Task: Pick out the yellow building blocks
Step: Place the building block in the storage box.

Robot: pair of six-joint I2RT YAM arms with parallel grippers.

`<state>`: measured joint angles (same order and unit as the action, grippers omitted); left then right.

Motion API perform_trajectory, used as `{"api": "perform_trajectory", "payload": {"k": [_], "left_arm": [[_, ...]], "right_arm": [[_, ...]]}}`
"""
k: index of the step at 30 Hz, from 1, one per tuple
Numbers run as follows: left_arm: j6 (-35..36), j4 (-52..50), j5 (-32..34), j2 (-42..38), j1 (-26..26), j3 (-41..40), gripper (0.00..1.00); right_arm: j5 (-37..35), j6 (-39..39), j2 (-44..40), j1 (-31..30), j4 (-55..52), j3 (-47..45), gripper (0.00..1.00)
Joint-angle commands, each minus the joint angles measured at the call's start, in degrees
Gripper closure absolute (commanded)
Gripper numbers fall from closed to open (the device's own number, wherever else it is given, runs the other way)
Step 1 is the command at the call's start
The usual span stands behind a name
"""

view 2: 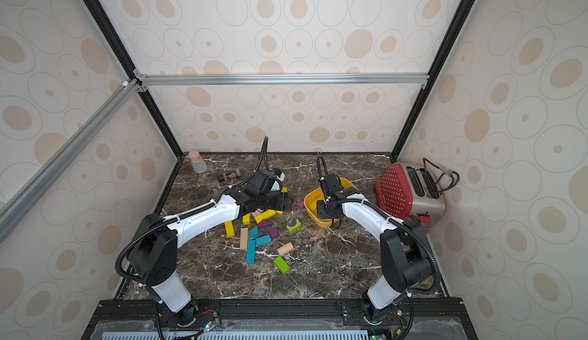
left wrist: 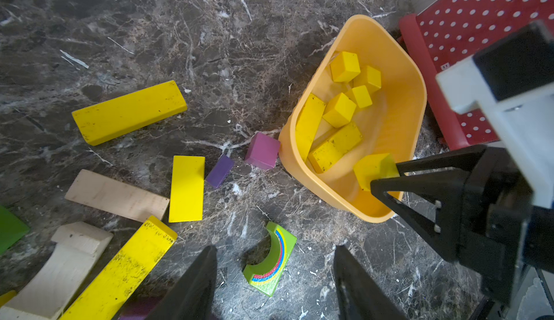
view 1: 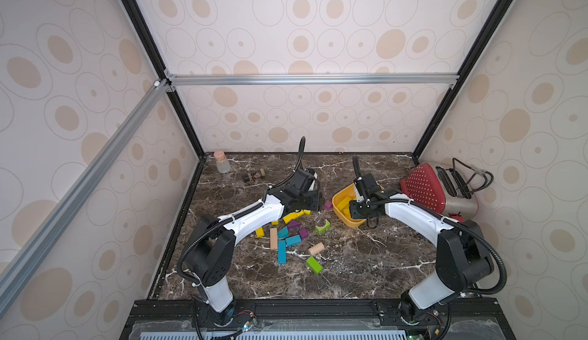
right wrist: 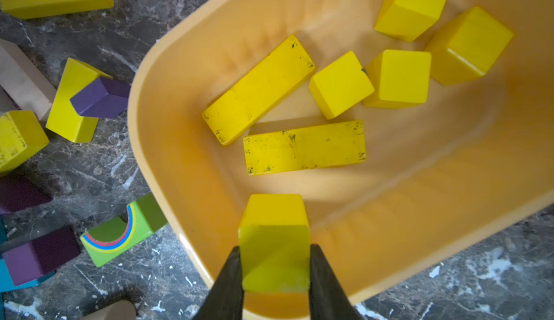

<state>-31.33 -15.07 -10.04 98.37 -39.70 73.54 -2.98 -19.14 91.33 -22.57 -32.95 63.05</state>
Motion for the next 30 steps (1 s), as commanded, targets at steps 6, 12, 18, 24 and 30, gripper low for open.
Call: {"api": "perform_trajectory", "payload": {"k": [6, 12, 18, 24, 30], "left_arm": [[1.4, -0.1, -0.5, 0.4, -0.6, 2.7, 0.39], [1.5, -0.4, -0.1, -0.4, -0.6, 1.9, 0.38], [2.0, -0.5, 0.4, -0.8, -0.7, 1.3, 0.38], [2.8, -1.1, 1.2, -1.1, -0.6, 1.5, 0.38], [4.6, -2.3, 2.7, -1.1, -0.6, 2.1, 0.38]], "right_arm": [[0.1, 0.1, 4.3, 1.6, 2.3, 1.3, 0.79], [-0.2, 0.2, 7.2, 2.0, 2.2, 3.4, 0.75], [1.1, -0.5, 6.3, 2.2, 1.7, 4.4, 0.55], [0.9, -1.9, 1.9, 2.0, 0.9, 3.1, 0.5], [2.8, -3.0, -3.1, 1.7, 2.1, 0.8, 0.51]]}}
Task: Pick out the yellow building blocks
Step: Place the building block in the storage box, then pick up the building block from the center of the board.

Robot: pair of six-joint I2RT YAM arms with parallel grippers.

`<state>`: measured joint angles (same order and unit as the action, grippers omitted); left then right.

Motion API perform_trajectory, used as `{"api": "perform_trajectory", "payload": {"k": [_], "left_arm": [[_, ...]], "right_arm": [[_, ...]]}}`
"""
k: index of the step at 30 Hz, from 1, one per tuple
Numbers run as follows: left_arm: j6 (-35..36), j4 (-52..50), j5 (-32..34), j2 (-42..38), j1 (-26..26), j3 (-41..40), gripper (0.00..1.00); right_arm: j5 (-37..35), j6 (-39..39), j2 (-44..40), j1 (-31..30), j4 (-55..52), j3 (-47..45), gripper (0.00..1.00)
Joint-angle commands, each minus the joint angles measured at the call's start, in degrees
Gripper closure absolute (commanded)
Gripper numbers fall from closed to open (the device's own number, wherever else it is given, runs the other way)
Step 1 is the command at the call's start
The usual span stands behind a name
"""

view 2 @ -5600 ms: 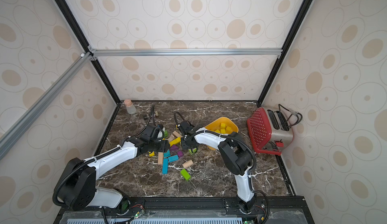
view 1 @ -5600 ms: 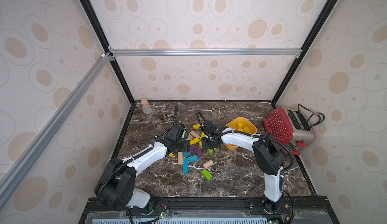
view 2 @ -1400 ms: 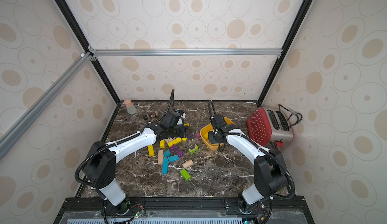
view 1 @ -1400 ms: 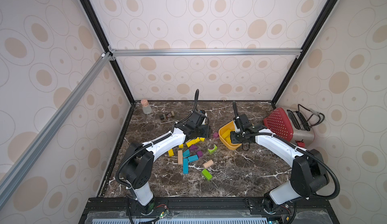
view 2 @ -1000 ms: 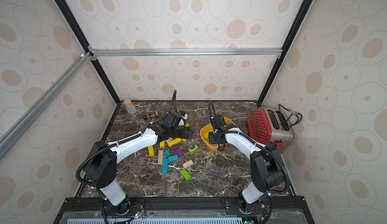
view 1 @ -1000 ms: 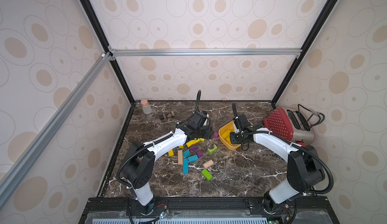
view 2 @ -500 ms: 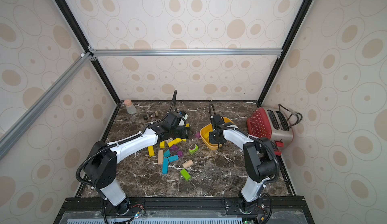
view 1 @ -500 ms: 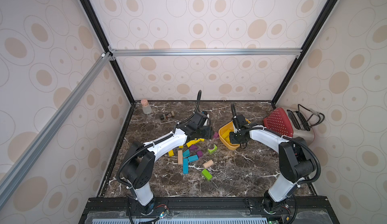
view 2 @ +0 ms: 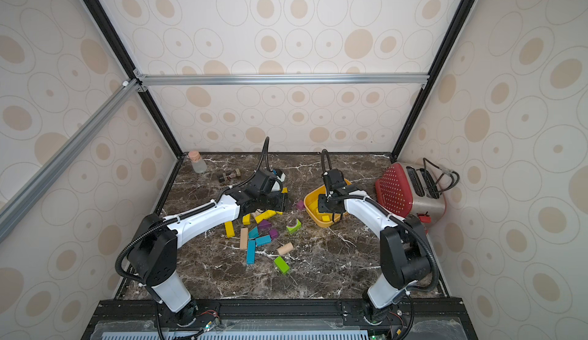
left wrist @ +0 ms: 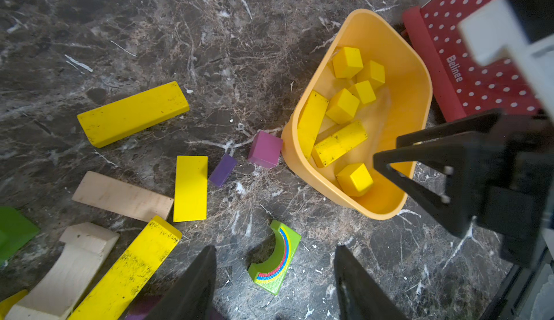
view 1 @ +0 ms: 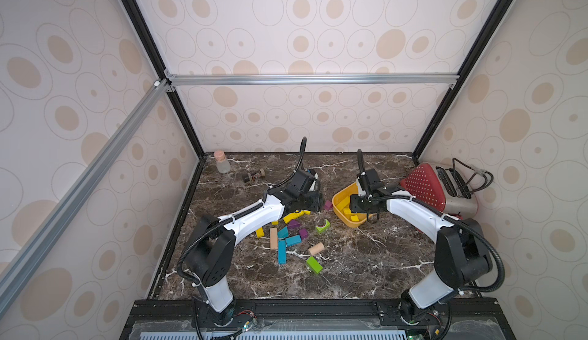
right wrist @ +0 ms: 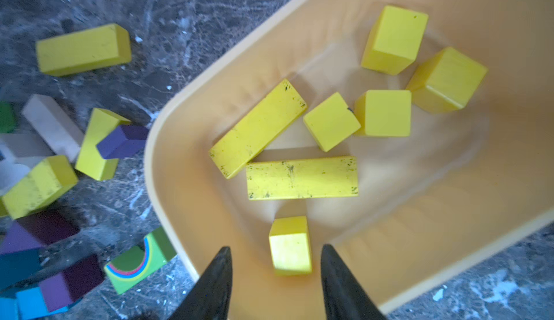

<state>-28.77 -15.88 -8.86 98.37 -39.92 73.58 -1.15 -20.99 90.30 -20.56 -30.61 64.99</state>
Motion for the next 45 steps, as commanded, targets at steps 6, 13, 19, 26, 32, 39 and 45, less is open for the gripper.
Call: {"api": "perform_trajectory", "payload": {"k": [6, 13, 19, 26, 32, 39, 45], "left_arm": [[2.6, -1.8, 1.4, -0.6, -0.4, 3.1, 0.38], [3.6, -2.4, 2.1, -0.1, -0.4, 3.5, 0.39], [4.6, -2.9, 2.5, 0.2, -0.2, 4.2, 0.39], [5.2, -3.4, 2.4, 0.6, 0.3, 4.8, 0.39], [5.6, -4.3, 1.9, 0.2, 1.5, 4.3, 0.41], [6.3, -4.7, 1.2, -1.3, 4.3, 2.4, 0.43], [7.6, -5.3, 0.6, -0.2, 5.8, 2.3, 0.46]], "right_arm": [[0.9, -1.4, -3.3, -1.6, -0.1, -1.0, 0.51], [0.8, -1.7, -3.5, -3.6, -0.1, -0.3, 0.51], [0.4, -2.2, -3.3, -5.3, -0.1, -0.1, 0.52], [0.1, -2.6, -3.5, -6.6, -0.4, 0.2, 0.52], [0.0, -3.3, -3.2, -8.0, 0.1, 0.8, 0.52], [0.9, -4.6, -0.7, -10.9, 1.3, 2.7, 0.55], [2.2, -5.8, 1.8, -12.5, 2.0, 4.3, 0.58]]}}
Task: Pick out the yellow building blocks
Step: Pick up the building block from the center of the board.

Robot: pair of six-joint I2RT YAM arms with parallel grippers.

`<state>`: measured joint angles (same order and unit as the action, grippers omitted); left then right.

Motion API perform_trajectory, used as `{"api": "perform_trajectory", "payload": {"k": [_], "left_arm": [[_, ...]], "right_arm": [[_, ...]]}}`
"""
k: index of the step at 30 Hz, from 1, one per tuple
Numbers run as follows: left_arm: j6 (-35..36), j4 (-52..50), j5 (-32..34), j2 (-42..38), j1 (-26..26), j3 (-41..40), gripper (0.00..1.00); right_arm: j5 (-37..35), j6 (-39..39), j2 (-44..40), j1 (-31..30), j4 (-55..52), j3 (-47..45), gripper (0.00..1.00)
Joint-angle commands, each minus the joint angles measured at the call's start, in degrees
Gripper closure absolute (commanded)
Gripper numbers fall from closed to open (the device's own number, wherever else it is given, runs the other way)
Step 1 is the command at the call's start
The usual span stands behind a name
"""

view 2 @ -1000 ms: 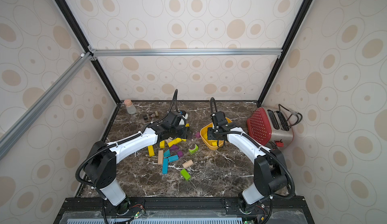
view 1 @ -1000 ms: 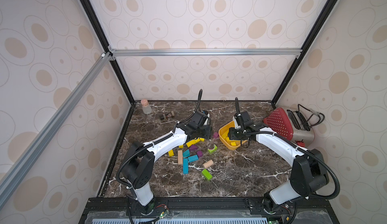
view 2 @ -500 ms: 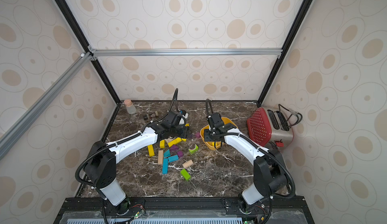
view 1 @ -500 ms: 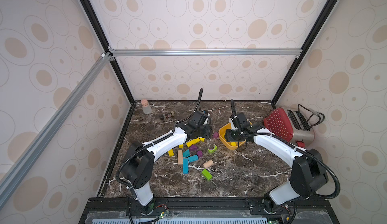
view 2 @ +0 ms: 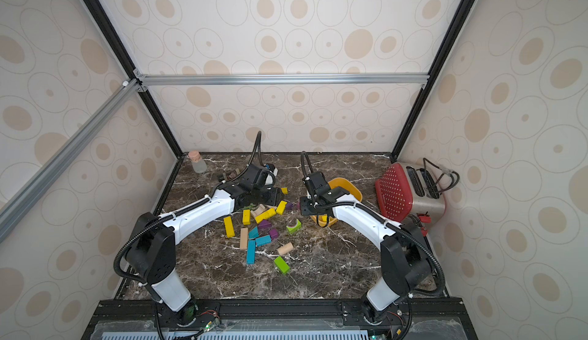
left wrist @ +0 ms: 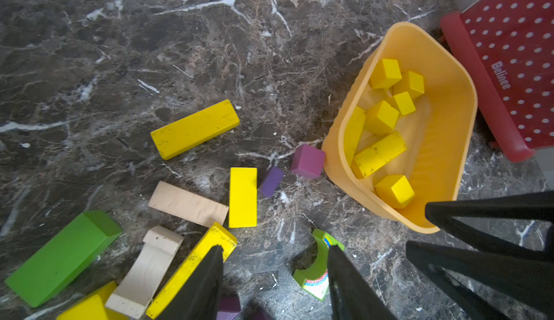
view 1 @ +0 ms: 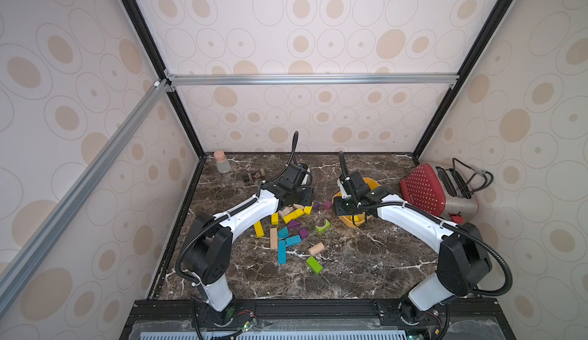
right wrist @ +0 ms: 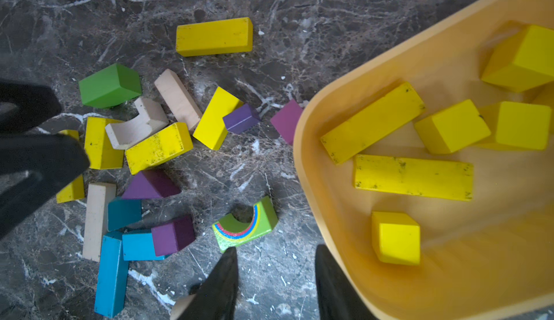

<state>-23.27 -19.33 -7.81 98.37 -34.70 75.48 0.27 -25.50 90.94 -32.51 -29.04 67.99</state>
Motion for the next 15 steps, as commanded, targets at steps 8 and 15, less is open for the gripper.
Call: {"api": "perform_trajectory", "payload": {"k": [8, 15], "left_arm": [[4.2, -4.3, -1.2, 7.0, 0.9, 6.3, 0.48], [4.7, -5.3, -2.1, 13.0, 0.9, 10.8, 0.49]], "right_arm": [[0.9, -2.0, 1.6, -0.7, 0.0, 1.2, 0.6], [-1.1, -0.9, 0.4, -0.7, -2.0, 0.9, 0.61]]}}
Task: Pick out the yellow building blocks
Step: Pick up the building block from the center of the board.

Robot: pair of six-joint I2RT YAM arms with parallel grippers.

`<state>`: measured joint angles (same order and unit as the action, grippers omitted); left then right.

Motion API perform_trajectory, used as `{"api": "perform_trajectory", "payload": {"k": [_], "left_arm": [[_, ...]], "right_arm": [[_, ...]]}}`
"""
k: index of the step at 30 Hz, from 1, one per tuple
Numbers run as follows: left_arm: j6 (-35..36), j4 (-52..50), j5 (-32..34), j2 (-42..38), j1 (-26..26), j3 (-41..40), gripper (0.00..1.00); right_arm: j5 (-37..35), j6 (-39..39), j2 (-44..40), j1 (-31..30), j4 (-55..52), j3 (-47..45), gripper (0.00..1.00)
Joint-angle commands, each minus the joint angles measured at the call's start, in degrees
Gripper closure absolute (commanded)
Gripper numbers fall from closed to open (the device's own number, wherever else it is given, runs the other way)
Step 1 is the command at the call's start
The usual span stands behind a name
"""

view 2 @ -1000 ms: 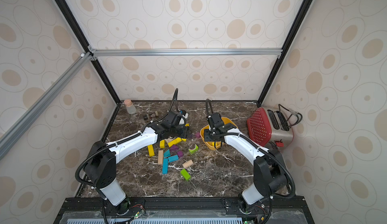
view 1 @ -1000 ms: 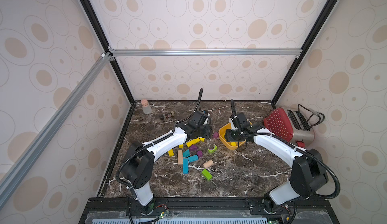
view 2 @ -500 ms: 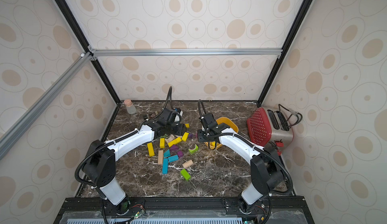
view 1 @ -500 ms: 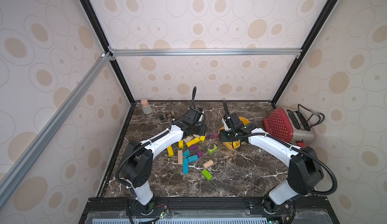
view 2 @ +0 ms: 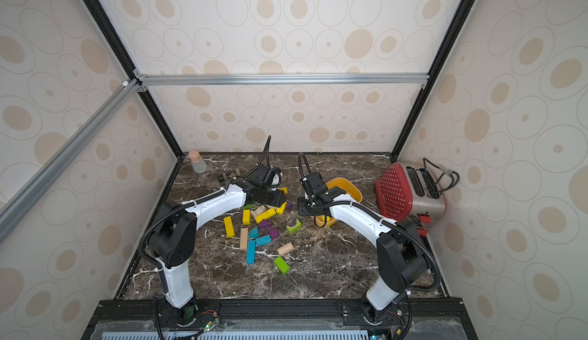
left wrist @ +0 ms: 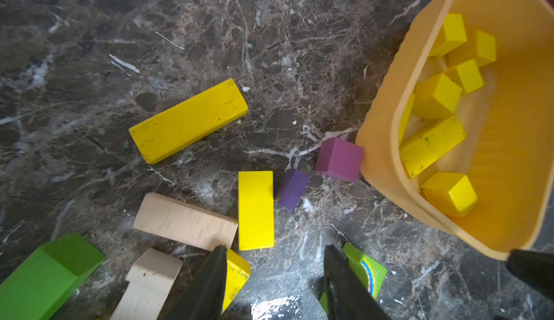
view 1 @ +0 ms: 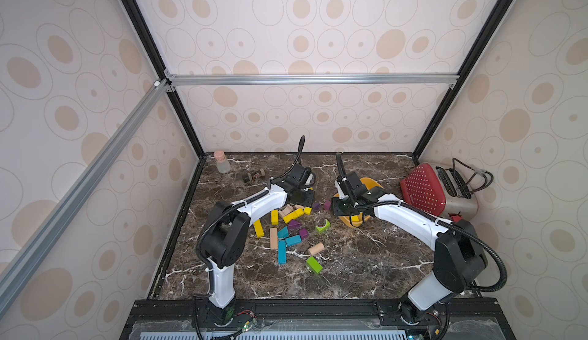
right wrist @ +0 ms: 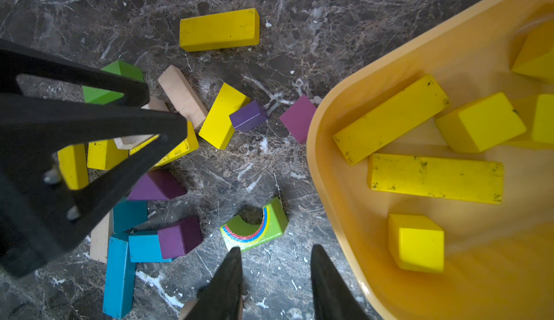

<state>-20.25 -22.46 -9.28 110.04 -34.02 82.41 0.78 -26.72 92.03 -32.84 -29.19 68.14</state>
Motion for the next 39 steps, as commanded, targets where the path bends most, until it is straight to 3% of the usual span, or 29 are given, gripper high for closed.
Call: {"api": "perform_trajectory", "payload": {"k": [1, 12, 39], "left_arm": [[1.8, -2.7, -0.6, 2.0, 0.2, 4.4, 0.5], [2.8, -5.0, -0.1, 8.0, 0.3, 7.3, 0.56], [4.9, -6.4, 1.4, 13.2, 0.2, 6.9, 0.64]], "right_arm": [[-1.7, 0.4, -0.8, -0.4, -1.9, 0.6, 0.6], [-2.5, 0.7, -1.3, -0.4, -2.8, 0.2, 0.6], [-1.8, -0.6, -1.7, -0.4, -1.9, -1.2, 0.6]]}}
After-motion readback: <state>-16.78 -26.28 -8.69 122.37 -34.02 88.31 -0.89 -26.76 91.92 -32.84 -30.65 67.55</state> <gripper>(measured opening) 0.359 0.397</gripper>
